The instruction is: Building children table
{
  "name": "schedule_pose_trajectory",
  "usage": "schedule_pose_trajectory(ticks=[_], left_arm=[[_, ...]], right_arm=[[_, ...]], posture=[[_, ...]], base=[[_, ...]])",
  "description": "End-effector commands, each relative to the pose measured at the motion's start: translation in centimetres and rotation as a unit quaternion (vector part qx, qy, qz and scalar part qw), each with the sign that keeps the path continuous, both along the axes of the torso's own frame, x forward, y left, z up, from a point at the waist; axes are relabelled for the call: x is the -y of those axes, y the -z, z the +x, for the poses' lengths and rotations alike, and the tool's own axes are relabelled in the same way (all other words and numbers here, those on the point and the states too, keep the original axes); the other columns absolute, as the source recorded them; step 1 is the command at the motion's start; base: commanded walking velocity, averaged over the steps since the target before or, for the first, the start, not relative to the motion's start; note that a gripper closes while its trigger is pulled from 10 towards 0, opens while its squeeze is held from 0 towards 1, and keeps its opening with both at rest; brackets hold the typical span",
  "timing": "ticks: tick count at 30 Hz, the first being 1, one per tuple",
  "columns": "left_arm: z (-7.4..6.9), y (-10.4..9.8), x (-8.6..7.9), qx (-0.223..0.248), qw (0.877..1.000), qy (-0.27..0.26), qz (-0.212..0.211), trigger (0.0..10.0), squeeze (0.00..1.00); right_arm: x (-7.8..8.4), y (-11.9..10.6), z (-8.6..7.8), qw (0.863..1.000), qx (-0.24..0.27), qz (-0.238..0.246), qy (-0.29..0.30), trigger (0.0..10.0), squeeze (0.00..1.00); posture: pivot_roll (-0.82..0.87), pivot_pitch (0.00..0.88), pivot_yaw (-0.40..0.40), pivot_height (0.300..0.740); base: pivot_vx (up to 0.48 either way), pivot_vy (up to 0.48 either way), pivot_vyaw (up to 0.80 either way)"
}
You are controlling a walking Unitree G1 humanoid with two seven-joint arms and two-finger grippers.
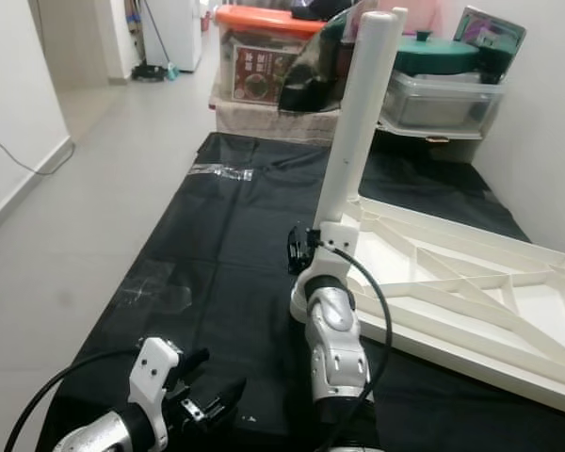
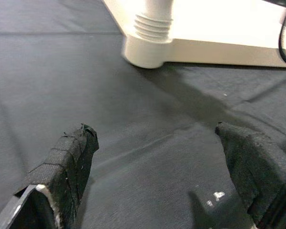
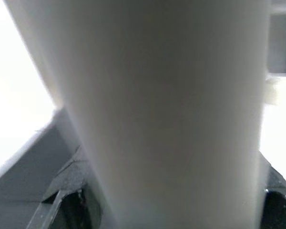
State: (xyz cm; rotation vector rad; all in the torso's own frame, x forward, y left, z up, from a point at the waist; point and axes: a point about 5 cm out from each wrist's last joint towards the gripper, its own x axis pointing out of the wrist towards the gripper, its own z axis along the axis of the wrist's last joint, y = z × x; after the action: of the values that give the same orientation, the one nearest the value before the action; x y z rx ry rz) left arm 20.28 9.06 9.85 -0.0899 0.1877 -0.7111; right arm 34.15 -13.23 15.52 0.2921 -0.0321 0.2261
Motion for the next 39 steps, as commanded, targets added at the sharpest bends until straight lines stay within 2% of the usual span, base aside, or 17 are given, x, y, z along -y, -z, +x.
schedule_pose_trajectory(ticks=[1, 3, 5, 8, 13, 15, 17, 18, 19, 21, 25, 28, 30, 31, 33, 38, 39], left_arm=[[-0.1, 0.4, 0.3, -0.012, 1.0, 0.004, -0.003, 10.0, 0.0], [0.0, 0.4, 0.3, -0.012, 1.0, 0.005, -0.003, 10.0, 0.0], [0.0, 0.4, 0.3, -0.012, 1.0, 0.005, -0.003, 10.0, 0.0], [0.0, 0.5, 0.3, -0.012, 1.0, 0.007, -0.002, 10.0, 0.0], [0.0, 0.5, 0.3, -0.012, 1.0, 0.008, -0.001, 10.0, 0.0], [0.0, 0.5, 0.2, -0.011, 1.0, 0.008, 0.002, 10.0, 0.0], [0.0, 0.5, 0.2, -0.011, 1.0, 0.008, 0.002, 10.0, 0.0], [0.0, 0.5, 0.2, -0.01, 1.0, 0.009, 0.003, 10.0, 0.0], [0.0, 0.5, 0.2, -0.011, 1.0, 0.009, 0.003, 10.0, 0.0], [0.0, 0.5, 0.2, -0.011, 1.0, 0.009, 0.003, 10.0, 0.0], [0.0, 0.6, 0.2, -0.013, 1.0, 0.01, 0.003, 10.0, 0.0], [0.0, 0.5, 0.3, -0.012, 1.0, 0.011, 0.004, 10.0, 0.0], [-0.1, 0.5, 0.3, -0.012, 1.0, 0.011, 0.002, 10.0, 0.0], [-0.1, 0.5, 0.3, -0.012, 1.0, 0.011, 0.002, 10.0, 0.0], [0.0, 0.5, 0.3, -0.013, 1.0, 0.011, 0.001, 10.0, 0.0], [0.0, 0.5, 0.3, -0.013, 1.0, 0.011, 0.0, 10.0, 0.0], [0.0, 0.5, 0.3, -0.013, 1.0, 0.012, 0.0, 10.0, 0.0]], right_arm=[[-1.1, -0.9, 0.5, 0.992, 0.009, 0.038, -0.12, 10.0, 0.0], [-0.1, -1.8, 0.2, 0.963, 0.012, 0.04, -0.266, 10.0, 0.0], [-0.1, -1.8, 0.2, 0.963, 0.012, 0.04, -0.266, 10.0, 0.0], [0.6, -2.4, -0.9, 0.897, 0.017, 0.007, -0.441, 10.0, 0.0], [0.5, -2.4, -1.3, 0.858, 0.021, -0.006, -0.513, 10.0, 0.0], [-0.5, -2.2, -1.5, 0.815, 0.016, -0.035, -0.578, 10.0, 0.0], [-0.5, -2.2, -1.5, 0.815, 0.016, -0.035, -0.578, 10.0, 0.0], [-1.0, -2.0, -1.5, 0.801, 0.01, -0.057, -0.595, 10.0, 0.0], [-1.4, -1.7, -1.3, 0.8, 0.008, -0.081, -0.594, 0.0, 0.0], [-1.4, -1.7, -1.3, 0.8, 0.008, -0.081, -0.594, 0.0, 0.0], [-2.4, -1.1, -1.5, 0.811, 0.036, -0.125, -0.571, 0.0, 0.0], [-2.7, -1.4, -1.6, 0.837, 0.061, -0.126, -0.529, 0.0, 0.0], [-2.7, -1.9, -1.1, 0.883, 0.076, -0.118, -0.448, 0.0, 0.0], [-2.7, -1.9, -1.1, 0.883, 0.076, -0.118, -0.448, 0.0, 0.0], [-1.9, -1.8, 0.0, 0.944, 0.058, -0.092, -0.312, 0.0, 0.0], [-0.6, -1.1, 0.7, 0.984, 0.028, -0.084, -0.157, 0.0, 0.0], [0.6, -0.3, 0.5, 0.992, -0.001, -0.113, -0.048, 0.0, 0.0]], posture=[[0.24, 0.0, -0.099, 0.74], [0.24, 0.0, -0.1, 0.74], [0.24, 0.0, -0.1, 0.74], [0.24, 0.0, -0.097, 0.74], [0.24, 0.0, -0.097, 0.74], [0.25, 0.0, -0.093, 0.74], [0.25, 0.0, -0.093, 0.74], [0.25, 0.0, -0.092, 0.74], [0.25, 0.0, -0.091, 0.74], [0.25, 0.0, -0.091, 0.74], [0.25, 0.0, -0.091, 0.74], [0.25, 0.0, -0.093, 0.74], [0.24, 0.0, -0.092, 0.74], [0.24, 0.0, -0.092, 0.74], [0.24, 0.0, -0.092, 0.74], [0.23, 0.0, -0.089, 0.74], [0.24, 0.0, -0.095, 0.74]], base=[[0.0, 0.0, 0.0], [0.0, 0.0, 0.0], [0.0, 0.0, 0.0], [0.0, 0.0, 0.0], [0.0, 0.0, 0.0], [0.0, 0.0, 0.0], [0.0, 0.0, 0.0], [0.0, 0.0, 0.0], [0.0, 0.0, 0.0], [0.0, 0.0, 0.0], [0.0, 0.0, 0.0], [0.0, 0.0, 0.0], [0.0, 0.0, 0.0], [0.0, 0.0, 0.0], [0.0, 0.0, 0.0], [0.0, 0.0, 0.0], [0.0, 0.0, 0.0]])
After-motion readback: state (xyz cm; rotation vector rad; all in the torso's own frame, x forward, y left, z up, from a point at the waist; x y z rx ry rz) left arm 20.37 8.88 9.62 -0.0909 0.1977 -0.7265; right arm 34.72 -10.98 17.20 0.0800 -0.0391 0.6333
